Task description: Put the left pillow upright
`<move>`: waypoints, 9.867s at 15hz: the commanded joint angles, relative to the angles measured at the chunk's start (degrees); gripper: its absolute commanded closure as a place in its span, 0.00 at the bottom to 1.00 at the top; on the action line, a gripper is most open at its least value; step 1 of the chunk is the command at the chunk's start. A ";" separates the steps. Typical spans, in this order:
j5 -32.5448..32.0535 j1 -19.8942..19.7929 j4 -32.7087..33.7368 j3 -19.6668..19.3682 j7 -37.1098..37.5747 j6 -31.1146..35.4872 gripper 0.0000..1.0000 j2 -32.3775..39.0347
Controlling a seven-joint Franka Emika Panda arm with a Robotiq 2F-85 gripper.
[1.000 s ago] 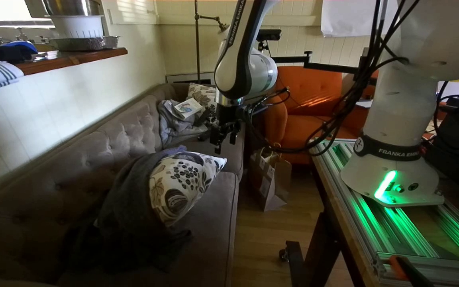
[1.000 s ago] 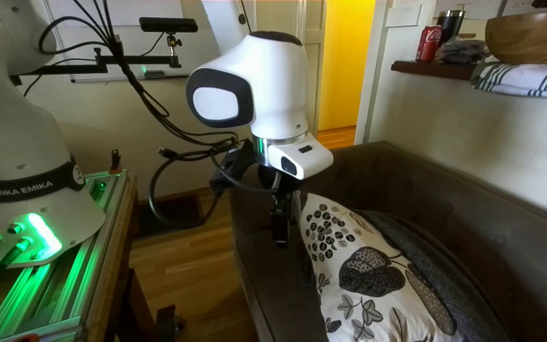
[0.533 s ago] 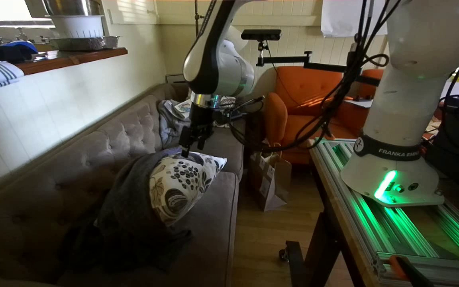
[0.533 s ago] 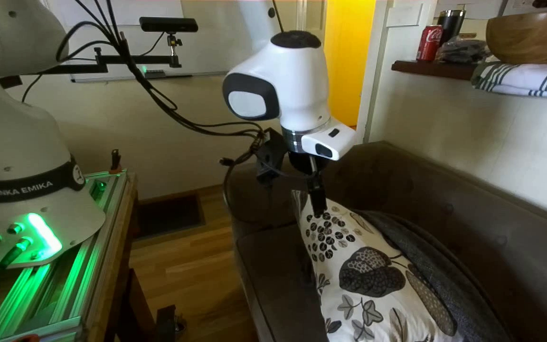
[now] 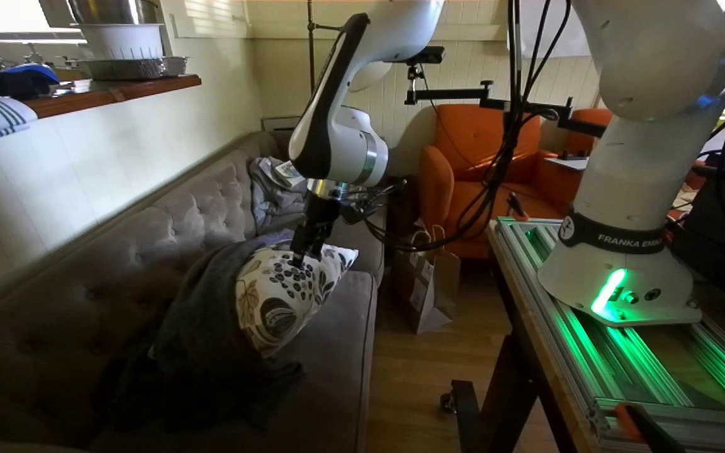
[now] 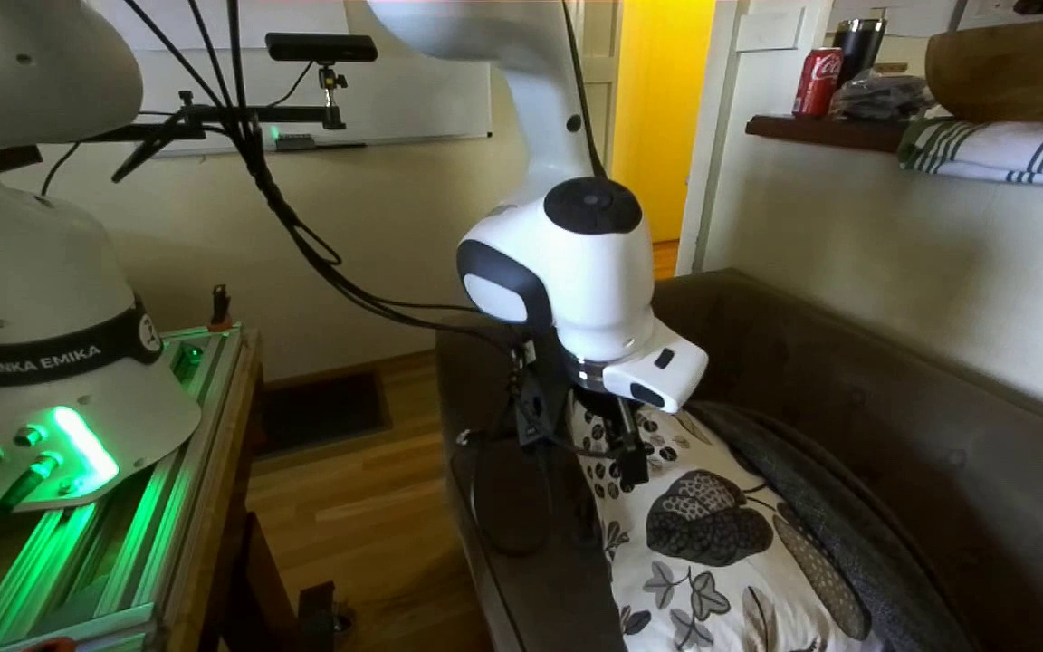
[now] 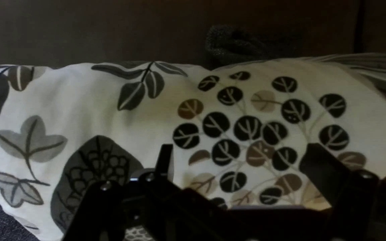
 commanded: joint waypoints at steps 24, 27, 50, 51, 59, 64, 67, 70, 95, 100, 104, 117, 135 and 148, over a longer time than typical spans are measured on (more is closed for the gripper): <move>-39.94 1.80 6.22 -6.99 28.45 8.34 0.90 9.62; -40.03 1.94 6.13 -7.21 28.73 8.42 0.99 9.68; -35.60 16.29 31.42 -10.46 22.06 -10.19 0.97 4.12; -35.57 16.55 31.24 -10.70 22.12 -10.20 0.97 4.62; -36.62 17.03 35.57 -11.12 20.42 -10.98 0.98 7.67; -40.45 22.11 51.77 -14.43 11.83 -19.92 0.98 13.28; -40.63 24.51 60.18 -15.39 5.77 -26.47 0.98 17.49; -40.17 27.30 67.80 -17.58 2.20 -25.96 0.98 22.39; -40.02 36.61 104.58 -37.83 7.33 -17.63 0.98 47.41; -42.21 38.77 98.57 -46.26 21.72 -11.24 0.98 44.74; -44.89 37.52 97.92 -42.45 20.96 -14.76 0.97 44.87; -41.74 45.91 94.92 -65.77 53.53 -7.41 0.98 45.15; -74.85 48.73 99.04 -85.12 107.50 -9.47 0.98 45.86; -80.42 38.65 86.35 -44.94 44.91 -22.82 0.98 32.37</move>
